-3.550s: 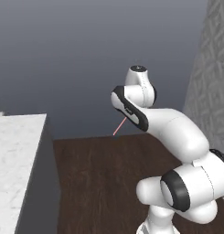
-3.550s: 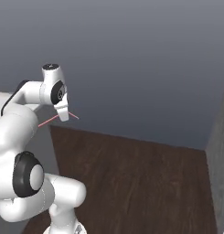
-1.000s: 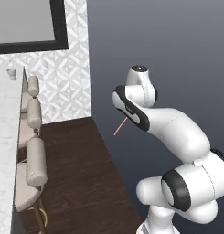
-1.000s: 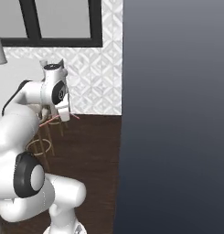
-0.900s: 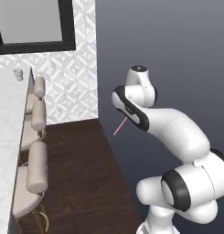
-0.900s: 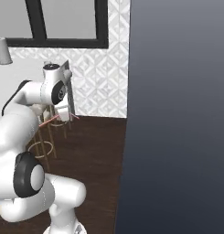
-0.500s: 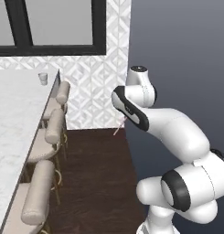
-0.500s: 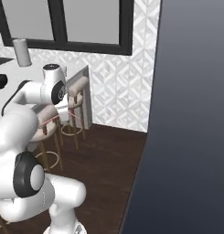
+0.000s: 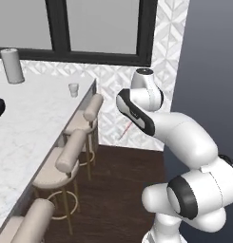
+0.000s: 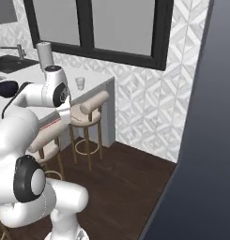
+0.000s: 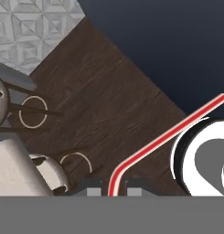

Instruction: Take a straw from the drawer in front and place it inside the glass cup on the dining counter.

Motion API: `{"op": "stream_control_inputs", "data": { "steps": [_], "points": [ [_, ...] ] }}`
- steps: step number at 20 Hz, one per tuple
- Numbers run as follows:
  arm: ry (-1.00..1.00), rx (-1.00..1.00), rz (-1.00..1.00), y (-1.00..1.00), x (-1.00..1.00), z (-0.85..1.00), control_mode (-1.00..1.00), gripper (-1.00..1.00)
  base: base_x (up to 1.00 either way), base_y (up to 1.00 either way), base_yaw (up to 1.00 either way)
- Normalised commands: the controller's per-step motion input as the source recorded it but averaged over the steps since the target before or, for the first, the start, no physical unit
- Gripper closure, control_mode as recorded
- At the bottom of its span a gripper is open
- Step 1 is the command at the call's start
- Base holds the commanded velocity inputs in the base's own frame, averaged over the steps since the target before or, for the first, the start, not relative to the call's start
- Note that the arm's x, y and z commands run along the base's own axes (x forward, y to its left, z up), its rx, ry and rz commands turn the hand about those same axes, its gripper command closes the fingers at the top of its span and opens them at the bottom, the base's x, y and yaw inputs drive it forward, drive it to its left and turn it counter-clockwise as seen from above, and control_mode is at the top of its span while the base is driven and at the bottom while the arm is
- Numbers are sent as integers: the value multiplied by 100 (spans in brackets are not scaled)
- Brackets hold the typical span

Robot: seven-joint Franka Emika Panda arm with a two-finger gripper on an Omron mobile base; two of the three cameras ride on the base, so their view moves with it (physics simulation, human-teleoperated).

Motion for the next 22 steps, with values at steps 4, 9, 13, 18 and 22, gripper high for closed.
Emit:
{"op": "stream_control_inputs", "data": {
  "steps": [4,9,13,18,22],
  "points": [
    [0,0,0,0,0,0,100,100,100,-61,45],
    [0,0,0,0,0,0,100,100,100,-57,49],
    [0,0,0,0,0,0,100,100,93,-63,51],
    [0,0,0,0,0,0,100,100,59,-72,54],
    [0,0,0,0,0,0,100,100,41,-76,56]
  ]
}}
